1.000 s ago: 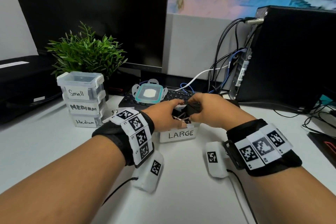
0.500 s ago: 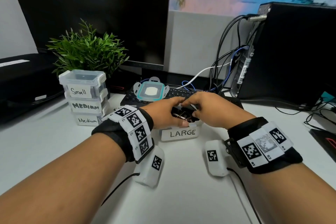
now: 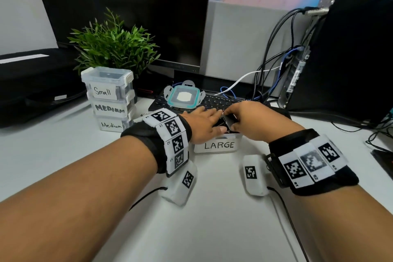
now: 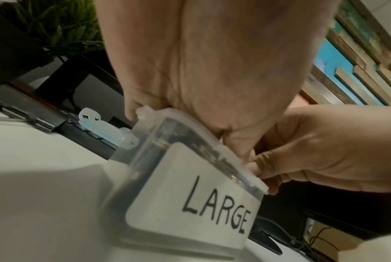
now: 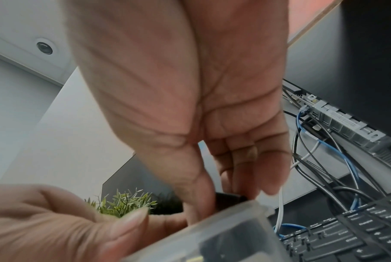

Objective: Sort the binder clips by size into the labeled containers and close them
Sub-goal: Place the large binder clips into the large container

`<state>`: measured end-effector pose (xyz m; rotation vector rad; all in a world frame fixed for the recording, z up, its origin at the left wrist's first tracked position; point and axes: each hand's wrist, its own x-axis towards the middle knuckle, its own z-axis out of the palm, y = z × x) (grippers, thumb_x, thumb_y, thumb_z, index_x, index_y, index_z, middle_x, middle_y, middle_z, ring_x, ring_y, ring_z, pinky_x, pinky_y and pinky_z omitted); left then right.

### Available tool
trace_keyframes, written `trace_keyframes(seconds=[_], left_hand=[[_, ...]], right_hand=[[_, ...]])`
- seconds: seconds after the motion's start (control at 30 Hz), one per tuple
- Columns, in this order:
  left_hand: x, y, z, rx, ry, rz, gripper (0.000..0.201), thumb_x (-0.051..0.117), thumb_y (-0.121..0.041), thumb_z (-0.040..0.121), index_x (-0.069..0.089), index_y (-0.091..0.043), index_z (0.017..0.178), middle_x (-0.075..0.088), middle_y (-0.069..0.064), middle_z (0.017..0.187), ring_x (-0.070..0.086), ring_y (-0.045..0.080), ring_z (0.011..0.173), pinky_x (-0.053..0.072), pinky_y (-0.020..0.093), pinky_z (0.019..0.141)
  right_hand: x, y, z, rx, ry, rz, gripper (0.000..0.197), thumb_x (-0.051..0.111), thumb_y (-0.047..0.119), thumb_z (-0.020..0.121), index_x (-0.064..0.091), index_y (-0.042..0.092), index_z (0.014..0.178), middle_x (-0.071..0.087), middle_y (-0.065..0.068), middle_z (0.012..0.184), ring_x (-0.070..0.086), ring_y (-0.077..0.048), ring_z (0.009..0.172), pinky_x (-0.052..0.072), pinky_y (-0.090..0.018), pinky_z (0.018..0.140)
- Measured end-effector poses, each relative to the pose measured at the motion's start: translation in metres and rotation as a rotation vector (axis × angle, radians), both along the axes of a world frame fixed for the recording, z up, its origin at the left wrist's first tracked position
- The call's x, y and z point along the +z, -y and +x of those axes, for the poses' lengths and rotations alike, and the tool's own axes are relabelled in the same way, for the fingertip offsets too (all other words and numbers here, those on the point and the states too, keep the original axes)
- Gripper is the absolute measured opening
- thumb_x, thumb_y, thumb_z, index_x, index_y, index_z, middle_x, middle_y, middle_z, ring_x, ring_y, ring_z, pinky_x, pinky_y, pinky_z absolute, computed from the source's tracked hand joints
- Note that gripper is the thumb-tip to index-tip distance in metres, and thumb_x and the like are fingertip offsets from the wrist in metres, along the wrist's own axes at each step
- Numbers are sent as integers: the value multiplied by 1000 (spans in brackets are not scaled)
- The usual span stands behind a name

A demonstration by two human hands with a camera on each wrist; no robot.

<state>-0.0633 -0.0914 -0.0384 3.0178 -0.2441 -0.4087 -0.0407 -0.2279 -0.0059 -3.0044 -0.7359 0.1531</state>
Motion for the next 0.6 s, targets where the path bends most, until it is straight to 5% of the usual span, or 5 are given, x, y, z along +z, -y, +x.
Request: trace_keyframes(seconds=[0.27, 0.37, 0.43, 0.5, 0.6], left_hand=[[4, 1, 0, 60, -19, 53, 66, 20, -54, 98, -4, -23, 151, -8, 11, 158, -8, 25, 145, 3, 51, 117], [16, -17, -3, 90, 24, -237, 57, 24, -46, 100, 7, -28, 151, 8, 7, 158, 5, 21, 146, 6, 38, 118], [25, -39, -1, 180, 148, -390, 49, 29, -37, 102, 22, -29, 149, 27, 3, 154, 27, 21, 140, 20, 30, 113], [31, -63, 4, 268, 254, -348, 41, 36, -27, 102, 38, -25, 142, 43, 5, 144, 44, 21, 128, 34, 29, 106], [29, -87, 8, 305, 188, -63, 38, 45, -16, 97, 49, -20, 135, 49, 3, 139, 48, 21, 124, 36, 25, 99]], right_hand=[[-2, 5, 3, -46, -30, 43, 37, 56, 27, 93, 57, 24, 131, 63, -6, 115, 58, -21, 104, 44, -27, 82], [-3, 7, 4, -48, -22, 39, 39, 57, 30, 93, 56, 24, 131, 61, -5, 121, 56, -21, 111, 43, -27, 86], [-4, 10, 5, -39, 8, 128, 47, 62, 30, 90, 51, 29, 135, 56, -3, 131, 52, -21, 118, 41, -28, 94], [-4, 10, 5, 2, 42, 194, 47, 63, 29, 89, 51, 34, 134, 51, -3, 132, 52, -21, 117, 40, -29, 95], [-5, 6, 2, 145, -3, 159, 43, 60, 25, 91, 53, 39, 131, 48, 5, 128, 50, -17, 116, 40, -25, 91]])
